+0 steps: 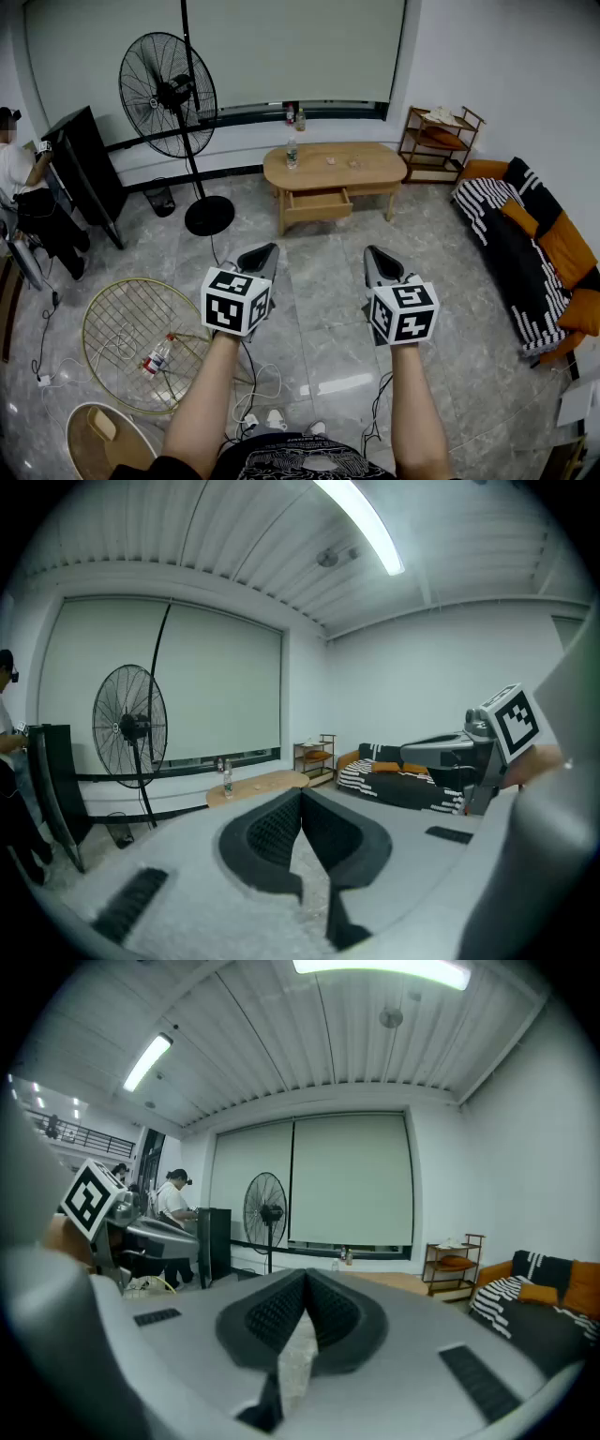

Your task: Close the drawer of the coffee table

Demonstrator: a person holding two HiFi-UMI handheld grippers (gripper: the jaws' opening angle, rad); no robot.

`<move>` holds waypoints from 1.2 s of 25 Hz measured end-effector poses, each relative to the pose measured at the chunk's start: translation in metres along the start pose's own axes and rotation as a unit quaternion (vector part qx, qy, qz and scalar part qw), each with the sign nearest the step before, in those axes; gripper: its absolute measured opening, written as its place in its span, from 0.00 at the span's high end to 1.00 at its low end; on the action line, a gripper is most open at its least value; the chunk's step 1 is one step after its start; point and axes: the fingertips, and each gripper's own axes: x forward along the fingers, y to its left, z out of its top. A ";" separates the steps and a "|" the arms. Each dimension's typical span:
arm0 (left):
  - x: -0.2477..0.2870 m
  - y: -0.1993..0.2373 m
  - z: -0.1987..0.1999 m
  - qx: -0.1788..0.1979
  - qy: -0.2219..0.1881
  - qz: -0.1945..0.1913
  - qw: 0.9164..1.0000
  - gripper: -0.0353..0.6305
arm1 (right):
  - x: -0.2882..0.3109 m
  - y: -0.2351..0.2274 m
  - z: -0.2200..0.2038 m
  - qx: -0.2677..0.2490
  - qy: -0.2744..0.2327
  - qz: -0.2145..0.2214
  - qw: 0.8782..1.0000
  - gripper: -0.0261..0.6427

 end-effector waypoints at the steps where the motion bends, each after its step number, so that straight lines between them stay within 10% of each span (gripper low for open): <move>1: 0.002 -0.004 0.000 0.001 0.000 0.000 1.000 0.94 | -0.002 -0.003 0.000 0.000 -0.001 0.000 1.000 0.95; 17: 0.037 -0.054 0.006 0.013 0.001 -0.007 1.000 0.94 | -0.013 -0.046 -0.018 -0.005 0.004 0.018 1.000 0.79; 30: 0.112 -0.009 0.004 0.016 0.010 0.001 1.000 0.94 | 0.071 -0.075 -0.025 -0.004 0.017 0.033 0.999 0.62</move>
